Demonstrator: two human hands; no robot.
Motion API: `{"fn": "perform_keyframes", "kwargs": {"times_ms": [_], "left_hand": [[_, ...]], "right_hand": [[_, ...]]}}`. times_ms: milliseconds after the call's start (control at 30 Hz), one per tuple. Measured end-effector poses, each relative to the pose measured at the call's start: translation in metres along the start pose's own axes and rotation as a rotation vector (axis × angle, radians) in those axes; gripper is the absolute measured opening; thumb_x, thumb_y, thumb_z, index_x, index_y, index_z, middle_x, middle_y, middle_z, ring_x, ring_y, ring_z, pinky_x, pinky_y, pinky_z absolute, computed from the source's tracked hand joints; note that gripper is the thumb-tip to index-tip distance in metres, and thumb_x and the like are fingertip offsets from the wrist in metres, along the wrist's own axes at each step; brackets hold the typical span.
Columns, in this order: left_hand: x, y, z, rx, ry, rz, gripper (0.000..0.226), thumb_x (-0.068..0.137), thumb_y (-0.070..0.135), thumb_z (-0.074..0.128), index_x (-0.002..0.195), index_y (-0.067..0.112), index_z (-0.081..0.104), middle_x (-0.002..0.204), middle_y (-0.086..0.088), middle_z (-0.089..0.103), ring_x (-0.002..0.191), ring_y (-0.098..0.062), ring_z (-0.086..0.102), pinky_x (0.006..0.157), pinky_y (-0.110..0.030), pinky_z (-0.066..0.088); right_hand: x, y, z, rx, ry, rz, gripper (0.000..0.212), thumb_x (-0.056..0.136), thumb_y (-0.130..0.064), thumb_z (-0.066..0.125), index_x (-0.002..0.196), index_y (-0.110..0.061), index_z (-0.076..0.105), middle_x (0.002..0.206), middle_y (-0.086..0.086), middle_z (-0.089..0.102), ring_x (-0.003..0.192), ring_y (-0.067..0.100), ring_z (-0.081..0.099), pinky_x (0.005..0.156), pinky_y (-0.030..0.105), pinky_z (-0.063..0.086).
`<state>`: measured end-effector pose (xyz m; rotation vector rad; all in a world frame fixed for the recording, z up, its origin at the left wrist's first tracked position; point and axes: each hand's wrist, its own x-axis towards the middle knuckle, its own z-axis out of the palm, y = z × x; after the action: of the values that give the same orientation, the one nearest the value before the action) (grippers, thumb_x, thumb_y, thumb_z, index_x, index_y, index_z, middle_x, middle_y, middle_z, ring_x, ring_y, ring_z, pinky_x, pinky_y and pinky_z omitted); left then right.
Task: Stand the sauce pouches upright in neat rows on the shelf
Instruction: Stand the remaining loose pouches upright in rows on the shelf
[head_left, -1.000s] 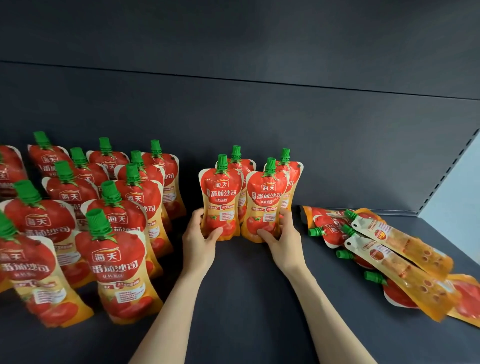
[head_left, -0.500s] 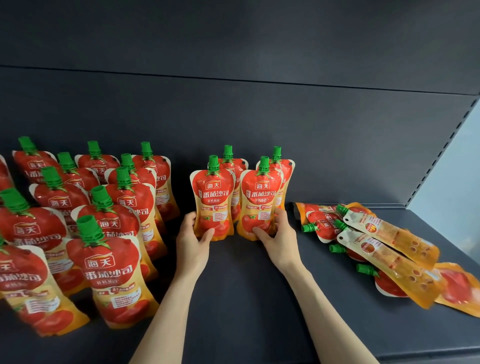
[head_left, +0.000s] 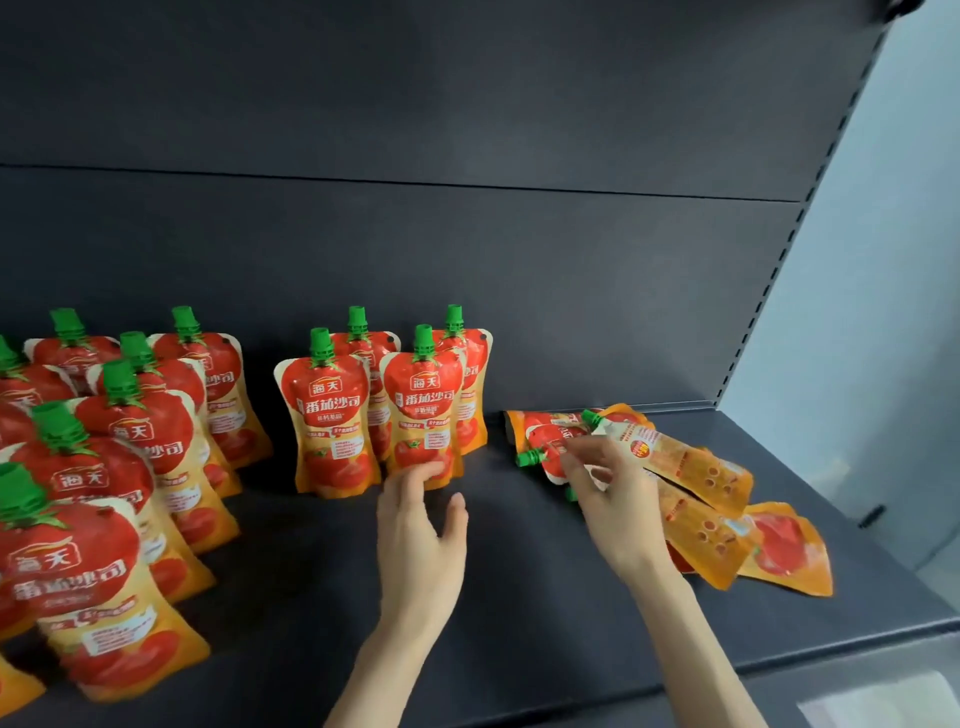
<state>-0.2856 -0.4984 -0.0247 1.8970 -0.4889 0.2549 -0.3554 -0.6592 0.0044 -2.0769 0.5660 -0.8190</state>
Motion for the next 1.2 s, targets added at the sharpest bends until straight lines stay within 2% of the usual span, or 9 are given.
{"fn": "perform_keyframes", "kwargs": {"times_ms": [200, 333, 433, 567, 733, 800, 900, 1067, 1200], "left_hand": [[-0.026, 0.050, 0.093, -0.128, -0.210, -0.129, 0.025, 0.087, 0.017, 0.062, 0.111, 0.020, 0.055, 0.112, 0.006, 0.052, 0.107, -0.009, 0.052, 0.086, -0.021, 0.042], [-0.043, 0.078, 0.140, -0.139, -0.152, -0.274, 0.039, 0.085, 0.033, 0.065, 0.117, 0.017, 0.050, 0.113, 0.002, 0.052, 0.100, -0.012, 0.054, 0.082, -0.024, 0.045], [-0.056, 0.095, 0.168, -0.046, -0.044, -0.353, 0.057, 0.078, 0.044, 0.069, 0.119, 0.009, 0.050, 0.112, -0.005, 0.052, 0.110, -0.023, 0.049, 0.092, -0.037, 0.046], [-0.058, 0.113, 0.181, 0.085, 0.009, -0.501, 0.080, 0.070, 0.054, 0.071, 0.125, 0.003, 0.047, 0.121, -0.015, 0.046, 0.120, -0.030, 0.039, 0.091, -0.037, 0.041], [-0.044, 0.094, 0.186, 0.058, -0.065, -0.657, 0.083, 0.032, 0.087, 0.064, 0.083, 0.022, 0.068, 0.101, -0.008, 0.063, 0.098, -0.027, 0.060, 0.076, -0.043, 0.056], [-0.045, 0.092, 0.184, -0.011, -0.024, -0.660, 0.066, 0.032, 0.078, 0.071, 0.074, 0.028, 0.064, 0.101, -0.006, 0.064, 0.097, -0.026, 0.061, 0.079, -0.044, 0.056], [-0.050, 0.108, 0.177, -0.150, 0.045, -0.623, 0.037, 0.060, 0.045, 0.082, 0.082, 0.026, 0.060, 0.105, -0.006, 0.062, 0.095, -0.023, 0.062, 0.082, -0.039, 0.053], [-0.054, 0.109, 0.170, -0.338, 0.147, -0.563, 0.035, 0.079, 0.030, 0.073, 0.106, 0.022, 0.052, 0.105, -0.003, 0.061, 0.092, -0.019, 0.062, 0.072, -0.035, 0.053], [-0.055, 0.117, 0.157, -0.424, 0.099, -0.503, 0.038, 0.082, 0.025, 0.070, 0.112, 0.022, 0.047, 0.099, 0.005, 0.064, 0.087, -0.011, 0.064, 0.067, -0.028, 0.052]], "right_hand": [[0.024, 0.046, -0.077, -0.156, -0.006, 0.038, 0.016, 0.092, -0.021, 0.056, 0.106, -0.015, 0.063, 0.108, 0.000, 0.066, 0.105, 0.019, 0.057, 0.089, 0.033, 0.045], [0.039, 0.080, -0.110, -0.334, -0.136, -0.001, 0.030, 0.091, -0.038, 0.054, 0.114, -0.020, 0.061, 0.116, -0.001, 0.064, 0.113, 0.024, 0.049, 0.097, 0.038, 0.040], [0.049, 0.098, -0.128, -0.352, -0.239, -0.029, 0.038, 0.091, -0.044, 0.052, 0.120, -0.021, 0.058, 0.121, 0.001, 0.060, 0.114, 0.024, 0.049, 0.098, 0.037, 0.041], [0.062, 0.110, -0.135, -0.383, -0.355, 0.014, 0.052, 0.088, -0.048, 0.053, 0.128, -0.015, 0.052, 0.128, 0.008, 0.048, 0.118, 0.029, 0.040, 0.100, 0.035, 0.033], [0.074, 0.114, -0.132, -0.440, -0.429, 0.064, 0.061, 0.083, -0.060, 0.053, 0.129, -0.019, 0.051, 0.136, 0.008, 0.041, 0.125, 0.032, 0.033, 0.105, 0.040, 0.025], [0.074, 0.116, -0.133, -0.425, -0.417, 0.089, 0.064, 0.080, -0.062, 0.056, 0.130, -0.022, 0.050, 0.138, 0.005, 0.040, 0.128, 0.033, 0.031, 0.107, 0.043, 0.023], [0.074, 0.118, -0.134, -0.343, -0.347, 0.098, 0.061, 0.076, -0.058, 0.064, 0.125, -0.023, 0.055, 0.133, 0.005, 0.048, 0.123, 0.034, 0.037, 0.103, 0.042, 0.026], [0.074, 0.119, -0.131, -0.333, -0.165, 0.022, 0.045, 0.079, -0.044, 0.067, 0.117, -0.020, 0.061, 0.115, 0.005, 0.062, 0.113, 0.033, 0.043, 0.094, 0.038, 0.028], [0.072, 0.116, -0.131, 0.027, -0.134, 0.081, 0.023, 0.075, -0.024, 0.073, 0.097, -0.019, 0.067, 0.093, -0.002, 0.067, 0.096, 0.027, 0.059, 0.087, 0.044, 0.049]]}}
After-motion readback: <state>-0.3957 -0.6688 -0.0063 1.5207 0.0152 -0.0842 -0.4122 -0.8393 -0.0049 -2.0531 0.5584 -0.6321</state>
